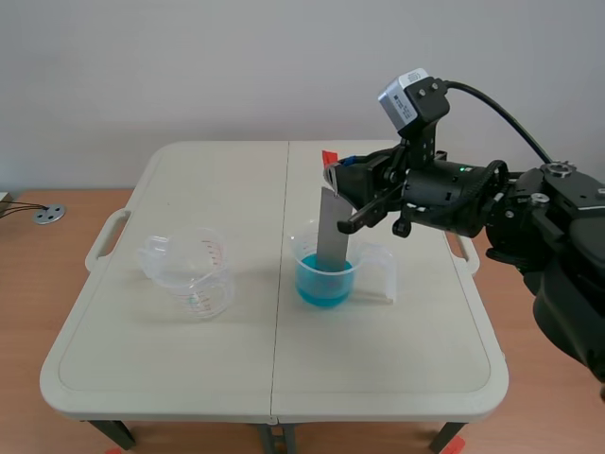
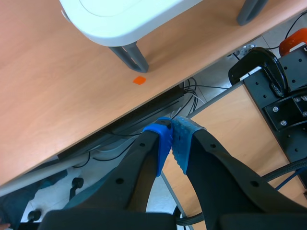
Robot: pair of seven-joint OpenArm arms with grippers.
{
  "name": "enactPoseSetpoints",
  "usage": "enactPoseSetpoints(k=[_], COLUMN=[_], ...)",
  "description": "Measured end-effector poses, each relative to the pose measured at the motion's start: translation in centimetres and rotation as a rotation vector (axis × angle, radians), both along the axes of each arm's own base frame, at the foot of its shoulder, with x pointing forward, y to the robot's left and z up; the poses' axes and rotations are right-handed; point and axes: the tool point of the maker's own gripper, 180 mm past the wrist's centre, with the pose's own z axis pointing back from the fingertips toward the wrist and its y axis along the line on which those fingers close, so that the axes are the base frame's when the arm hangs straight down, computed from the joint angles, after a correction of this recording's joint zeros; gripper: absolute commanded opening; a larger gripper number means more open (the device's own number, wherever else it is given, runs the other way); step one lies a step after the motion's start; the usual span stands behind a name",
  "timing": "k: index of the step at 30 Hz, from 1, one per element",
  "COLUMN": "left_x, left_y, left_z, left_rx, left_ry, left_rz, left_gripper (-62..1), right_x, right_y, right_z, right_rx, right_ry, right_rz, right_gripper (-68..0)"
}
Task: Hold the metal plate by the orange handle, dip it into the blue solution, take it out and point at it, then put the plate back in the beaker on the left.
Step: 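Lower the plate into the blue solution, then hold the plate still in the solution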
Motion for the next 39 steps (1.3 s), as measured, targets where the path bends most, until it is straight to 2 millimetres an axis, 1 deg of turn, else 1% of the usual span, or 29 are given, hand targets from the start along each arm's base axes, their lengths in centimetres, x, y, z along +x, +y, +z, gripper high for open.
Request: enactPoseSetpoints(k=[8,16,39], left_x=[0.03,0.03,0.03], left_y=[-0.02,-0.02,-0.02], left_z=[0.03,0.03,0.03], left_rx=[-0.001,-0.001,-0.001], left_ry=[-0.001,-0.001,-0.001], left_rz=[0.0,0.0,0.0], left_gripper=[-59.0,-59.0,-59.0], right_x=[-0.05,0.1,0.14], right_y=[-0.19,-0.27,-0.28], right_z=[-0.96,-1.07,-0.99], right_rx=[-0.042,-0.072,-0.07], right_ry=[-0.002,-0.012,-0.016], right_rz=[0.003,0.007,0.004], right_gripper=[-66.1,-66.0,-66.0])
